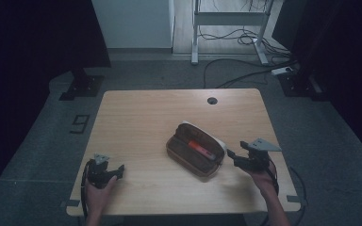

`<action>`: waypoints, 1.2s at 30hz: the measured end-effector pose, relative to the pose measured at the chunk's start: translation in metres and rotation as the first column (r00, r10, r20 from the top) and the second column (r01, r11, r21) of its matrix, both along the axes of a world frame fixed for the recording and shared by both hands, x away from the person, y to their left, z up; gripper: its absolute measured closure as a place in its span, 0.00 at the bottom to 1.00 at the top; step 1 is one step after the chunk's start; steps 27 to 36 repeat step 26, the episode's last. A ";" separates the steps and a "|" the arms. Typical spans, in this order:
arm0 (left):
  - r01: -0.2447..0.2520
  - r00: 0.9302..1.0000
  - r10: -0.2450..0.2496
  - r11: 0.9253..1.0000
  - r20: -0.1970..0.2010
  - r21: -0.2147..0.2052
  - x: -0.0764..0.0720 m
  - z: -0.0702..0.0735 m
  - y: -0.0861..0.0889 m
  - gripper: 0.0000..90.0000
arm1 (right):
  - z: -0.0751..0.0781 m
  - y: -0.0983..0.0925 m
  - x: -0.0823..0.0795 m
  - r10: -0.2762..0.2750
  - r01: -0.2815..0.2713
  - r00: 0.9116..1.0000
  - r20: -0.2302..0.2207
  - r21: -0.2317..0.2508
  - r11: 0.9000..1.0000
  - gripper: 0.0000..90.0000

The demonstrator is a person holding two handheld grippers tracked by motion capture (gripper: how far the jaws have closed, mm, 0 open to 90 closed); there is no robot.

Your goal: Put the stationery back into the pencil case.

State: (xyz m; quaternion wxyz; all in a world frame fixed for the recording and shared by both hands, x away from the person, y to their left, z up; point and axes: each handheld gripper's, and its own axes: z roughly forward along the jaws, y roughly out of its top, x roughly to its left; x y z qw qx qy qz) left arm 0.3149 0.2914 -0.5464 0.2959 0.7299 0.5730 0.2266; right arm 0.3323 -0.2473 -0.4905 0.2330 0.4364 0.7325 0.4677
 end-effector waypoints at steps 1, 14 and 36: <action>0.000 1.000 0.000 1.000 0.000 0.000 0.000 0.000 0.000 0.18 | -0.005 -0.004 0.003 -0.025 0.025 1.000 -0.014 -0.010 1.000 0.34; 0.000 1.000 0.000 1.000 0.000 0.000 0.000 0.000 0.000 0.18 | -0.042 -0.030 0.021 -0.118 0.111 0.983 -0.141 -0.054 0.992 0.33; 0.000 1.000 0.000 1.000 0.000 0.000 0.000 0.000 0.000 0.18 | -0.051 -0.028 0.025 -0.121 0.107 0.978 -0.172 -0.086 0.990 0.31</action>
